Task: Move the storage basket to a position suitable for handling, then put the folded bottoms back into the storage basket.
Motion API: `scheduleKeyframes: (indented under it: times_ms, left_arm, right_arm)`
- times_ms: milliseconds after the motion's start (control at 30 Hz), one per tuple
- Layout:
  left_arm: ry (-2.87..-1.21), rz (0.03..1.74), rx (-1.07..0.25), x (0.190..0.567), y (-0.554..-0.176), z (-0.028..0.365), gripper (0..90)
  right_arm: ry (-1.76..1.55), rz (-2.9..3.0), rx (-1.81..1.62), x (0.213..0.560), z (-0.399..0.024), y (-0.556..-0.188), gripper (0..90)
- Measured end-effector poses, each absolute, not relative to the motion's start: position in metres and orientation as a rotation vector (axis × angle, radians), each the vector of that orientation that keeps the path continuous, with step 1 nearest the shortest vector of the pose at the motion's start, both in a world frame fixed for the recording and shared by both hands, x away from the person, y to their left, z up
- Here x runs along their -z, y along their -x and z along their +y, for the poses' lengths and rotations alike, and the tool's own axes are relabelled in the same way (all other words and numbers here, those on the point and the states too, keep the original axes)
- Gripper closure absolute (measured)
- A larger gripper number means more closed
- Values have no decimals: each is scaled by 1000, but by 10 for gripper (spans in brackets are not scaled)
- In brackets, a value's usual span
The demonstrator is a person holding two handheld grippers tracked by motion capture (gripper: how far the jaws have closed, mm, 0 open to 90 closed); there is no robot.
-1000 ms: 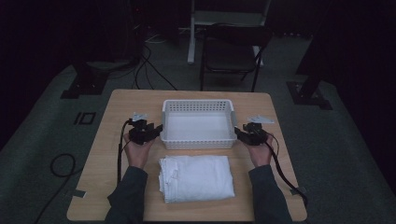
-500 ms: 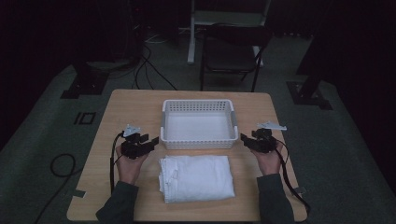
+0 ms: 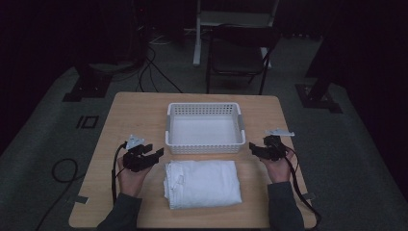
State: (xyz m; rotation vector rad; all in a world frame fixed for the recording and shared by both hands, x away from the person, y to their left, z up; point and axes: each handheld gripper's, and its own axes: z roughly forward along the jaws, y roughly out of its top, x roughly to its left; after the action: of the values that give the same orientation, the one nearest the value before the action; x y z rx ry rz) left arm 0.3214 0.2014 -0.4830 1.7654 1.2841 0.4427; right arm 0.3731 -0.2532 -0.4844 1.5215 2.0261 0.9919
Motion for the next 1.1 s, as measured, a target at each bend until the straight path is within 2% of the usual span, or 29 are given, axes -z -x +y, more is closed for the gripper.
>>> scheduleKeyframes:
  times_ms: [167, 300, 500, 600, 700, 800, 1100]
  left_arm:
    - [-1759, 1260, -438, 478, -313, 202, 398]
    - [-1755, 1240, -417, 477, -307, 200, 368]
    - [-1770, 1217, -385, 480, -300, 198, 370]
    - [-1763, 1209, -361, 482, -295, 196, 368]
    - [-1775, 1198, -354, 484, -291, 193, 366]
    - [-1797, 1180, -342, 486, -286, 186, 353]
    - [-1895, 1130, -350, 491, -269, 160, 305]
  right_arm:
    - [-1521, 2049, -1022, 483, -255, -369, 251]
    - [-1513, 2061, -1055, 479, -253, -364, 140]
    - [-1452, 2093, -1056, 474, -244, -356, 129]
    - [-1365, 2132, -1060, 473, -229, -342, 159]
    - [-1283, 2172, -1042, 478, -216, -329, 248]
    - [-1237, 2210, -1051, 483, -210, -319, 290]
    - [-1188, 2253, -1066, 489, -208, -292, 324]
